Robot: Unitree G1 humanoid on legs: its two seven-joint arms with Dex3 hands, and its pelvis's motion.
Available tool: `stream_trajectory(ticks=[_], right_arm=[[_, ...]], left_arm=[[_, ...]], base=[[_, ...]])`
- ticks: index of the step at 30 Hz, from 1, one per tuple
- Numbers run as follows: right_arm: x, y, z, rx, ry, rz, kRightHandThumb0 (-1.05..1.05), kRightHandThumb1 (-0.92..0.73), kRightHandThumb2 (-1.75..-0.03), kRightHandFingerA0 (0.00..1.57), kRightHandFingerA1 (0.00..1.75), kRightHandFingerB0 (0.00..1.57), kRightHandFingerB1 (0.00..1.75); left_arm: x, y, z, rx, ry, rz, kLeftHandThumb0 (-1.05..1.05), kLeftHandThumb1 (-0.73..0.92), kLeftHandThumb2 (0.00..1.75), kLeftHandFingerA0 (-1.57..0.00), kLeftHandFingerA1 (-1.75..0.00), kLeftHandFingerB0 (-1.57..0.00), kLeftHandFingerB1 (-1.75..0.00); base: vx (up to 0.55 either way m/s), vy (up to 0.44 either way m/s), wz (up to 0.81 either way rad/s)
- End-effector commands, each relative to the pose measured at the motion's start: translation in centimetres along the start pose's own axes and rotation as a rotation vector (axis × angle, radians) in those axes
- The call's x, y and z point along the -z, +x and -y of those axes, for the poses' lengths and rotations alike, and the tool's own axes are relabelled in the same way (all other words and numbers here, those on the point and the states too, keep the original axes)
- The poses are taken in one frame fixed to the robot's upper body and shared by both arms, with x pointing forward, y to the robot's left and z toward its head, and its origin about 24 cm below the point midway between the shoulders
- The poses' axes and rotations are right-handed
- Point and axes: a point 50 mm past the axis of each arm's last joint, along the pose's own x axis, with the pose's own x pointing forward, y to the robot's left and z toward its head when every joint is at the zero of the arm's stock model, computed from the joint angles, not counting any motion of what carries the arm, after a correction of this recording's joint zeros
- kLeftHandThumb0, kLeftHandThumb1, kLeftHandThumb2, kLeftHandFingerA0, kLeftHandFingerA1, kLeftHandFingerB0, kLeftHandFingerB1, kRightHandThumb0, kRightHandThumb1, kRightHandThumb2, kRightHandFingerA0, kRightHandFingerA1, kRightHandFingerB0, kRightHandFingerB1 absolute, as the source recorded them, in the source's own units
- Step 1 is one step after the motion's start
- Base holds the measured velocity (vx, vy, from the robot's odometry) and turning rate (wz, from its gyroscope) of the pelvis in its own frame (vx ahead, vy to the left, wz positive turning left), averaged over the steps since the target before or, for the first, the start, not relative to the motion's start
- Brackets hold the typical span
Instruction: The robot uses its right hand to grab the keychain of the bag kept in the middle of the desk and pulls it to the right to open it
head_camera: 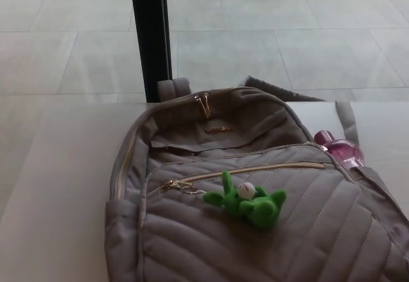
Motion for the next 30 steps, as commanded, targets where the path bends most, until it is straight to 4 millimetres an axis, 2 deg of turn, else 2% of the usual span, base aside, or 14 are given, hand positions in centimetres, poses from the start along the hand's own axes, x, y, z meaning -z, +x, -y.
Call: stream_trajectory(ticks=[1, 2, 3, 6, 7, 9, 10, 12, 13, 15, 16, 17, 23, 30], right_arm=[[-13.4, 1.8, -2.4, -0.136, 0.373, 0.368, -0.73, -0.65, -0.6, 0.44, 0.56, 0.2, 0.41], [-14.3, 1.6, -2.8, -0.156, 0.348, 0.405, -0.73, -0.65, -0.6, 0.44, 0.56, 0.2, 0.41], [-17.3, 0.4, -4.3, -0.237, 0.321, 0.53, -0.71, -0.55, -0.89, 0.31, 0.55, 0.14, 0.43], [-21.2, -2.4, -7.0, -0.369, 0.312, 0.699, -0.72, -0.53, -0.87, 0.33, 0.58, 0.11, 0.41], [-21.5, -2.8, -7.3, -0.376, 0.308, 0.715, -0.72, -0.53, -0.87, 0.33, 0.58, 0.11, 0.41], [-24.2, -6.2, -9.9, -0.497, 0.296, 0.813, -0.7, -0.5, -0.86, 0.32, 0.58, 0.11, 0.42], [-24.2, -6.2, -9.9, -0.497, 0.296, 0.811, -0.7, -0.5, -0.86, 0.32, 0.58, 0.11, 0.42], [-25.1, -7.9, -11.8, -0.55, 0.235, 0.898, -0.7, -0.5, -0.86, 0.29, 0.58, 0.12, 0.43], [-25.3, -8.5, -12.6, -0.601, 0.247, 0.905, -0.71, -0.48, -0.85, 0.31, 0.58, 0.15, 0.43], [-25.4, -9.8, -14.2, -0.679, 0.187, 0.981, -0.69, -0.49, -0.86, 0.33, 0.59, 0.17, 0.44], [-25.3, -11.0, -15.5, -0.754, 0.144, 0.982, -0.7, -0.61, -0.59, 0.4, 0.5, 0.28, 0.31], [-25.2, -11.6, -16.1, -0.789, 0.102, 1.005, -0.7, -0.62, -0.6, 0.4, 0.5, 0.26, 0.31], [-24.3, -13.9, -18.5, -0.899, 0.005, 1.016, -0.7, -0.59, -0.59, 0.44, 0.61, 0.35, 0.34], [-23.1, -14.3, -19.7, -0.951, -0.083, 0.976, -0.71, -0.6, -0.59, 0.53, 0.65, 0.38, 0.35]], left_arm=[[0.2, -0.1, -0.6, -0.006, 0.003, 0.006, -0.55, 0.55, 0.57, -0.8, -0.7, -0.72, -0.46], [0.1, -0.1, -0.7, -0.006, 0.002, 0.009, -0.55, 0.55, 0.57, -0.8, -0.7, -0.72, -0.46], [0.2, -0.1, -0.7, -0.004, -0.005, 0.005, -0.56, 0.54, 0.57, -0.81, -0.71, -0.68, -0.46], [0.2, -0.1, -0.7, -0.001, 0.01, 0.005, -0.57, 0.55, 0.57, -0.8, -0.7, -0.66, -0.45], [0.2, -0.1, -0.7, -0.001, 0.016, 0.006, -0.57, 0.55, 0.57, -0.8, -0.7, -0.66, -0.45], [0.2, -0.1, -0.5, 0.003, 0.023, 0.004, -0.55, 0.57, 0.57, -0.79, -0.71, -0.65, -0.45], [0.2, -0.1, -0.5, 0.003, 0.023, 0.004, -0.55, 0.57, 0.57, -0.79, -0.71, -0.65, -0.45], [0.2, -0.2, -0.5, 0.002, 0.017, 0.01, -0.54, 0.56, 0.57, -0.81, -0.74, -0.71, -0.46], [0.2, -0.2, -0.5, -0.001, 0.018, 0.01, -0.55, 0.56, 0.57, -0.84, -0.82, -0.7, -0.46], [0.3, -0.1, -0.5, 0.0, -0.008, 0.002, -0.56, 0.55, 0.57, -0.78, -0.66, -0.68, -0.45], [0.3, -0.1, -0.5, -0.004, -0.003, -0.001, -0.55, 0.55, 0.57, -0.8, -0.7, -0.7, -0.45], [0.3, -0.1, -0.5, -0.001, 0.0, 0.008, -0.56, 0.55, 0.57, -0.8, -0.72, -0.71, -0.46], [0.0, -0.1, -0.5, -0.007, 0.038, 0.019, -0.57, 0.56, 0.57, -0.77, -0.73, -0.69, -0.45], [0.0, -0.1, -0.6, -0.007, 0.023, 0.018, -0.54, 0.56, 0.57, -0.79, -0.72, -0.69, -0.46]], base=[[0.0, 0.0, 0.0], [0.0, 0.0, 0.0], [0.0, 0.0, 0.0], [0.0, 0.0, 0.0], [0.0, 0.0, 0.0], [0.0, 0.0, 0.0], [0.0, 0.0, 0.0], [0.0, 0.0, 0.0], [0.0, 0.0, 0.0], [0.0, 0.0, 0.0], [0.0, 0.0, 0.0], [0.0, 0.0, 0.0], [0.0, 0.0, 0.0], [0.0, 0.0, 0.0]])
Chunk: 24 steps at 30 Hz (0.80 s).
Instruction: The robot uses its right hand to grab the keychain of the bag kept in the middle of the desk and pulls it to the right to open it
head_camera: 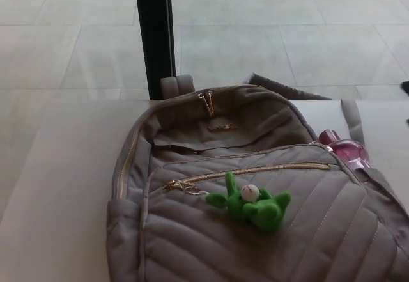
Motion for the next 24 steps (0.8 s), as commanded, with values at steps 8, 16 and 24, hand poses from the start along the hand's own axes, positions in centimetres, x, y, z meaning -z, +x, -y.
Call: stream_trajectory(ticks=[8, 16, 24], right_arm=[[-3.0, 0.1, -7.6, -0.395, -0.008, -0.005, -0.6, -0.46, -0.87, 0.54, 0.72, 0.38, 0.52], [-3.8, 0.4, -8.2, -0.459, 0.023, -0.042, -0.69, -0.62, -0.59, 0.61, 0.72, 0.54, 0.42], [-3.6, 0.5, -7.9, -0.443, -0.047, -0.041, -0.66, -0.61, -0.59, 0.56, 0.69, 0.57, 0.41]], left_arm=[[0.1, -0.1, -0.6, -0.042, 0.055, 0.015, -0.55, 0.55, 0.57, -0.81, -0.76, -0.71, -0.46], [0.3, -0.2, -0.6, -0.044, 0.071, 0.009, -0.57, 0.56, 0.57, -0.78, -0.65, -0.71, -0.45], [0.3, -0.2, -0.6, -0.054, 0.085, 0.012, -0.58, 0.55, 0.57, -0.83, -0.69, -0.71, -0.46]], base=[[0.0, 0.0, 0.0], [0.0, 0.0, 0.0], [0.0, 0.0, 0.0]])
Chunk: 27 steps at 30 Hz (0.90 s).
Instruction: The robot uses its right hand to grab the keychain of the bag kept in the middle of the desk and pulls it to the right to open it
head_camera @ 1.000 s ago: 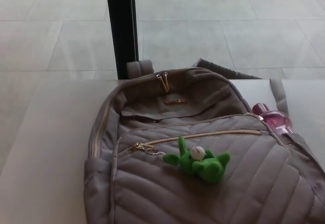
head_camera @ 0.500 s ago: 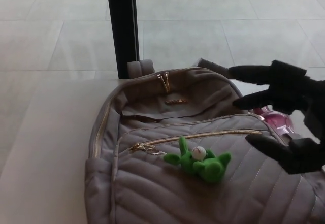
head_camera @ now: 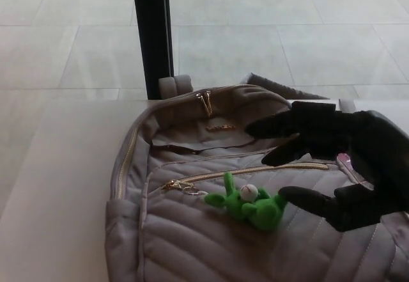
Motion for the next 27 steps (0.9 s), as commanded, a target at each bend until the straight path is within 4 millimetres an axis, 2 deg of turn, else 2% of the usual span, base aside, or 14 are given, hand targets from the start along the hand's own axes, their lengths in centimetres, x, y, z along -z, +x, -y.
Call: stream_trajectory(ticks=[1, 6, 7, 11, 12, 13, 14, 20, 22, 27], right_arm=[[0.3, -0.1, 0.1, -0.015, -0.038, -0.055, -0.66, -0.62, -0.59, 0.55, 0.67, 0.57, 0.41], [0.1, -0.5, -1.5, -0.059, -0.033, -0.047, -0.64, -0.61, -0.59, 0.55, 0.65, 0.55, 0.41], [0.0, -0.6, -2.1, -0.079, -0.031, -0.038, -0.63, -0.6, -0.59, 0.55, 0.66, 0.55, 0.41], [0.0, -0.6, -3.6, -0.111, -0.056, -0.021, -0.62, -0.58, -0.58, 0.6, 0.69, 0.59, 0.43], [0.2, -0.6, -3.8, -0.111, -0.06, -0.022, -0.61, -0.58, -0.58, 0.57, 0.69, 0.58, 0.44], [0.2, -0.6, -3.8, -0.112, -0.063, -0.023, -0.61, -0.58, -0.58, 0.57, 0.69, 0.58, 0.44], [0.7, -0.6, -3.7, -0.106, -0.082, -0.033, -0.64, -0.61, -0.59, 0.55, 0.75, 0.58, 0.47], [2.1, -0.8, -3.0, -0.075, -0.099, -0.074, -0.67, -0.62, -0.6, 0.55, 0.75, 0.55, 0.46], [2.6, -1.0, -2.6, -0.064, -0.11, -0.103, -0.66, -0.62, -0.6, 0.55, 0.75, 0.54, 0.44], [2.8, -0.9, -2.1, -0.04, -0.118, -0.121, -0.69, -0.62, -0.6, 0.55, 0.73, 0.56, 0.43]], left_arm=[[0.1, -0.2, -0.8, -0.036, 0.034, 0.017, -0.57, 0.56, 0.57, -0.84, -0.7, -0.71, -0.46], [0.2, -0.3, -0.9, -0.018, 0.046, 0.037, -0.58, 0.56, 0.57, -0.84, -0.78, -0.71, -0.46], [0.2, -0.3, -0.9, -0.017, 0.035, 0.034, -0.56, 0.56, 0.57, -0.84, -0.7, -0.71, -0.46], [0.2, -0.3, -1.0, -0.005, 0.018, 0.038, -0.57, 0.56, 0.57, -0.83, -0.7, -0.72, -0.46], [0.2, -0.4, -1.0, -0.003, 0.027, 0.047, -0.59, 0.56, 0.58, -0.8, -0.68, -0.72, -0.46], [0.3, -0.4, -0.8, 0.001, 0.025, 0.045, -0.59, 0.56, 0.58, -0.8, -0.68, -0.72, -0.46], [0.3, -0.4, -0.7, -0.002, 0.03, 0.04, -0.58, 0.56, 0.57, -0.82, -0.75, -0.7, -0.46], [0.4, -0.3, -0.6, -0.003, 0.026, 0.038, -0.58, 0.56, 0.57, -0.87, -0.72, -0.71, -0.46], [0.4, -0.4, -0.6, 0.005, 0.031, 0.043, -0.56, 0.57, 0.58, -0.81, -0.73, -0.69, -0.46], [0.4, -0.3, -0.4, 0.006, 0.036, 0.039, -0.56, 0.57, 0.58, -0.82, -0.73, -0.7, -0.46]], base=[[0.0, 0.0, 0.0], [0.0, 0.0, 0.0], [0.0, 0.0, 0.0], [0.0, 0.0, 0.0], [0.0, 0.0, 0.0], [0.0, 0.0, 0.0], [0.0, 0.0, 0.0], [0.0, 0.0, 0.0], [0.0, 0.0, 0.0], [0.0, 0.0, 0.0]])
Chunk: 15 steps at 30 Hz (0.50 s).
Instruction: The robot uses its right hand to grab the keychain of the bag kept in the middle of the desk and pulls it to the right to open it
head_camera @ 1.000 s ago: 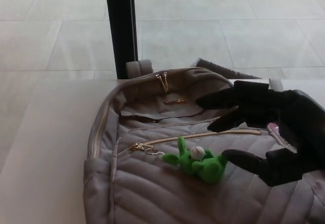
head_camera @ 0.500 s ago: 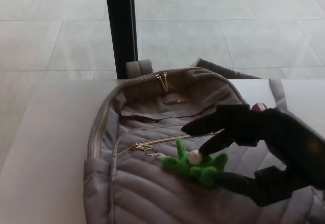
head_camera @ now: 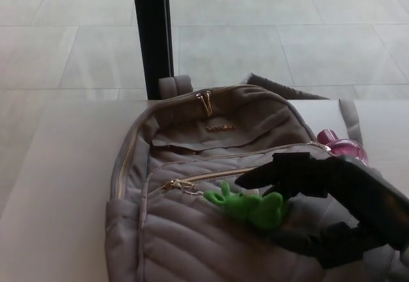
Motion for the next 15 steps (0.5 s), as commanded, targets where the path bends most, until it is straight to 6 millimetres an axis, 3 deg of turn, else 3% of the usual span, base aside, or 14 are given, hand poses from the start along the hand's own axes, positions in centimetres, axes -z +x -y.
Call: stream_trajectory(ticks=[1, 9, 11, 15], right_arm=[[0.1, -0.1, 0.7, 0.021, -0.045, -0.014, -0.67, -0.62, -0.6, 0.55, 0.71, 0.56, 0.43], [-0.4, 0.2, 0.9, 0.062, 0.004, 0.058, -0.65, -0.61, -0.59, 0.57, 0.68, 0.6, 0.43], [-0.5, 0.2, 0.4, 0.048, 0.003, 0.062, -0.65, -0.6, -0.59, 0.59, 0.67, 0.6, 0.43], [-0.3, 0.2, -0.4, 0.011, -0.017, 0.073, -0.65, -0.6, -0.58, 0.58, 0.72, 0.6, 0.45]], left_arm=[[0.1, -0.1, -0.4, -0.006, 0.013, 0.004, -0.55, 0.57, 0.58, -0.83, -0.73, -0.7, -0.46], [0.2, -0.2, -0.4, 0.011, -0.027, 0.015, -0.57, 0.55, 0.57, -0.82, -0.71, -0.72, -0.46], [0.2, -0.2, -0.4, 0.011, -0.028, 0.011, -0.57, 0.55, 0.57, -0.85, -0.8, -0.74, -0.47], [0.1, -0.1, -0.2, 0.007, -0.034, 0.012, -0.56, 0.55, 0.57, -0.83, -0.7, -0.75, -0.46]], base=[[0.0, 0.0, 0.0], [0.0, 0.0, 0.0], [0.0, 0.0, 0.0], [0.0, 0.0, 0.0]])
